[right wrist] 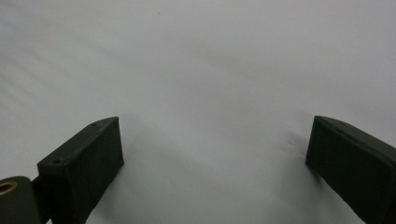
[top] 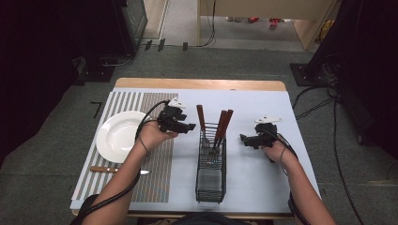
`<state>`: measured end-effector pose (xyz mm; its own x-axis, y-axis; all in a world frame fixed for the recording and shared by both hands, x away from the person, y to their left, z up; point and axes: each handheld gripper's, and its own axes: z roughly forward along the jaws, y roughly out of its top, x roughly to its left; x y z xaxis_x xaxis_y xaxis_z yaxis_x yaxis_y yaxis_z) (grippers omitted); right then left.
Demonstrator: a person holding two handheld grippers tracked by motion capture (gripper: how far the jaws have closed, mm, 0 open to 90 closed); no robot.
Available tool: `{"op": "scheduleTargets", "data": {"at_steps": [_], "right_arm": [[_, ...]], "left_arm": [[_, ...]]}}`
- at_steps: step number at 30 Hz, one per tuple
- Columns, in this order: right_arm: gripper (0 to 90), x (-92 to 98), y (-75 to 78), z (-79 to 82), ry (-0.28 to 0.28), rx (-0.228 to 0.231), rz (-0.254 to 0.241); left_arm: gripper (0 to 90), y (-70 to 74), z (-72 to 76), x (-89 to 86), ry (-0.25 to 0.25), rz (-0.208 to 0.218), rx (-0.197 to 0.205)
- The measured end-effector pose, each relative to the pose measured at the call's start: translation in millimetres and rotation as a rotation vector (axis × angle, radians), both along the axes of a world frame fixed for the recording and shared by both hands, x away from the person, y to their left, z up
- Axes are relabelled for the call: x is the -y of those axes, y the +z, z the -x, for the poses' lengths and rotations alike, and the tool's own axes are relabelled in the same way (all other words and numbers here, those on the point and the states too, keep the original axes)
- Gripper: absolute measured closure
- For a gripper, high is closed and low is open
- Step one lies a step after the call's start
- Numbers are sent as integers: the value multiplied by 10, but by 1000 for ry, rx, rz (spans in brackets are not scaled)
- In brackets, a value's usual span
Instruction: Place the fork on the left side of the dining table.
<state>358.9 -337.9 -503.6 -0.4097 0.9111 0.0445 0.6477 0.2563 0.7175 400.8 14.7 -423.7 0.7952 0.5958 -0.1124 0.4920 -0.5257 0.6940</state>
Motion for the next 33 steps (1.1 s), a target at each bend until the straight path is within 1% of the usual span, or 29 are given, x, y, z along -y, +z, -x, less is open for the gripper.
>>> {"op": "scheduleTargets", "data": {"at_steps": [2,4,5,6,7,8,9,10,13,16,18,19,20,21,22,27,28,29,32,33], "right_arm": [[34,0,0,0,0,0,0],[34,-2,0,0,0,0,1],[34,-2,0,0,0,0,1],[34,-2,0,0,0,0,1],[34,-2,0,0,0,1,2],[34,-3,0,0,-1,1,2],[34,-3,0,0,-1,1,1],[34,-3,0,0,-1,1,1],[34,-3,0,0,0,1,2],[34,-3,0,0,0,0,3],[34,-3,0,0,0,0,3],[34,-4,0,0,0,1,3],[34,-5,0,1,-1,-1,3],[34,-5,0,1,-1,-1,3],[34,-5,0,1,-1,0,3],[34,-6,0,1,0,1,4],[34,-7,0,2,-1,0,4],[34,-7,0,2,-1,0,4],[34,-8,0,2,-1,0,4],[34,-9,0,2,-1,0,4]], "left_arm": [[374,28,6,-2,2,-3,-9],[346,69,10,-10,-5,10,-31],[333,69,10,-10,-5,10,-31],[333,81,7,-16,-9,17,-40],[284,104,3,-21,11,19,-47],[268,104,3,-21,11,19,-47],[269,121,0,-32,19,17,-28],[269,129,-1,-40,17,19,-24],[269,142,-5,-55,18,25,-21],[271,165,-9,-79,11,32,-28],[294,192,-4,-90,5,43,-24],[305,210,3,-93,-2,52,-22],[298,264,25,-97,-20,72,-17],[300,264,25,-97,-20,72,-17],[300,296,34,-98,-25,68,-3],[315,401,56,-126,-18,63,21],[315,445,67,-142,-25,73,22],[315,445,67,-142,-25,73,22],[323,505,84,-160,-27,83,26],[326,546,95,-171,-30,93,30]]}}
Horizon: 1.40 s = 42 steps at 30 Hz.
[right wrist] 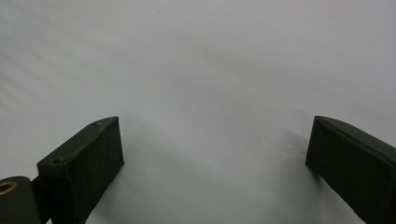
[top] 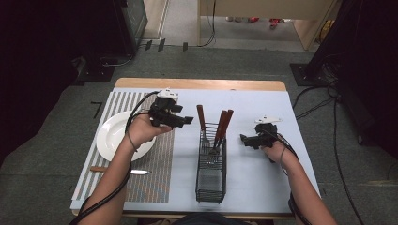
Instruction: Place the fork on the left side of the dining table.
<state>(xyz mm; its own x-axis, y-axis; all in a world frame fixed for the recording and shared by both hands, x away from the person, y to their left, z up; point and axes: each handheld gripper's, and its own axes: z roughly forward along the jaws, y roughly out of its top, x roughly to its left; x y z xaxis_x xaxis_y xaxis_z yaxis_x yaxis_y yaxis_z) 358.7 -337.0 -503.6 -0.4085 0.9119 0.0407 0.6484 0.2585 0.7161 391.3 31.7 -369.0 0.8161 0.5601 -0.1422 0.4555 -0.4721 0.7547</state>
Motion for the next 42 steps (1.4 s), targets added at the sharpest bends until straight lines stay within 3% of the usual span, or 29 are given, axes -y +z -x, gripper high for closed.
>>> {"op": "scheduleTargets", "data": {"at_steps": [10,20,27,42], "right_arm": [[34,0,0,0,1,1,3],[34,-2,0,1,-1,1,2],[33,-2,0,2,-1,1,3],[39,0,-1,7,-1,6,4]], "left_arm": [[324,162,71,24,-34,12,50],[358,286,131,80,-73,20,38],[381,405,175,119,-106,52,45],[497,526,112,241,-158,70,29]]}}
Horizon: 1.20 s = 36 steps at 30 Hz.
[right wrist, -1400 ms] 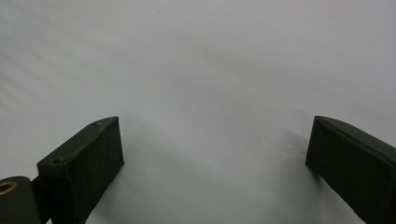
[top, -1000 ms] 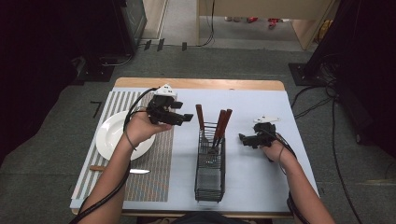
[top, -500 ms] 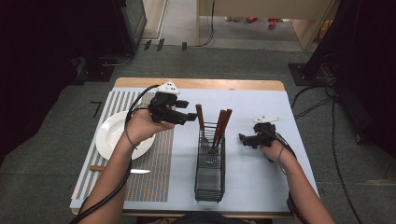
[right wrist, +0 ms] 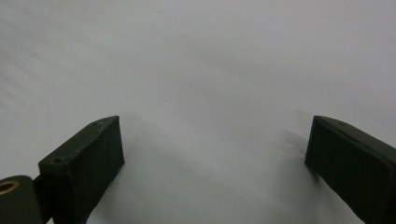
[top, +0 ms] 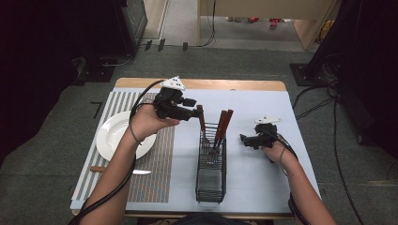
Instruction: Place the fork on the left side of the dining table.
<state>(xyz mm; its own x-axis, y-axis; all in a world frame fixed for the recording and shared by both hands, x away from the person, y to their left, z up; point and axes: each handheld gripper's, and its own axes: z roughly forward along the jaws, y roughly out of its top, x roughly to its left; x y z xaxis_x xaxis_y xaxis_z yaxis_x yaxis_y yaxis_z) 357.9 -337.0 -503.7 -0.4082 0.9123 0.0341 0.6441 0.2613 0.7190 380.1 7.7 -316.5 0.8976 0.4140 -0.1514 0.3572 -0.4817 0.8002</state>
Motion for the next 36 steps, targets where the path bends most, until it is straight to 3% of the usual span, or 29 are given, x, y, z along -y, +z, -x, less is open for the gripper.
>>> {"op": "scheduleTargets", "data": {"at_steps": [4,5,6,7,13,17,19,29,36], "right_arm": [[39,0,0,-1,0,0,0],[39,0,0,-2,0,0,-1],[39,0,0,-2,0,0,-1],[39,-1,0,-1,0,-1,0],[39,1,-1,-3,1,2,1],[39,0,0,-3,1,2,1],[39,0,0,-2,1,1,1],[39,0,1,-1,0,-1,0],[39,-1,0,-1,-1,-1,0]], "left_arm": [[506,-10,-54,50,5,4,-42],[567,-12,-61,61,2,7,-45],[567,-12,-61,70,-4,8,-52],[620,-9,-58,78,-10,8,-51],[735,-6,-19,89,-37,23,-23],[740,4,5,94,-26,20,-17],[754,18,11,87,-19,27,-36],[774,110,63,61,-19,59,-50],[777,277,128,-35,-8,109,-16]]}}
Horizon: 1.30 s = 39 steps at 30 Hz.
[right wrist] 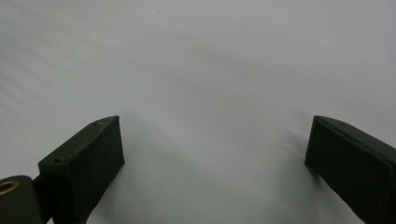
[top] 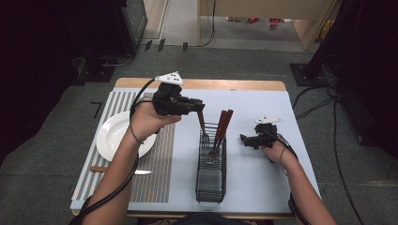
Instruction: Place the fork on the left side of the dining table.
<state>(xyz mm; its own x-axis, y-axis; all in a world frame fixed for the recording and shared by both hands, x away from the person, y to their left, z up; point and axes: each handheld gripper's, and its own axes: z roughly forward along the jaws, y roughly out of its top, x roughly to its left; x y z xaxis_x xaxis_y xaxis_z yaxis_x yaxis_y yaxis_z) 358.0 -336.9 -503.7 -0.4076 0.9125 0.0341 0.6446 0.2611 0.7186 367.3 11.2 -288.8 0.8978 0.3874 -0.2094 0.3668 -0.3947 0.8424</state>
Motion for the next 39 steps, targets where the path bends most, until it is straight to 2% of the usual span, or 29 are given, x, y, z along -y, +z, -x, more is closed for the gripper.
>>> {"op": "scheduleTargets", "data": {"at_steps": [6,11,19,25,30,33,39], "right_arm": [[39,-1,0,0,0,-1,0],[39,0,0,0,0,-1,0],[39,0,0,0,0,0,1],[39,0,0,0,0,0,1],[39,0,0,0,0,-1,1],[39,0,0,0,0,0,0],[39,0,0,-1,1,0,0]], "left_arm": [[777,112,60,-63,-1,22,17],[777,211,99,-129,21,54,36],[778,411,178,-330,44,137,60],[780,506,201,-494,92,163,102],[780,497,136,-670,148,183,103],[780,465,92,-713,170,182,97],[781,236,-139,-841,282,114,55]]}}
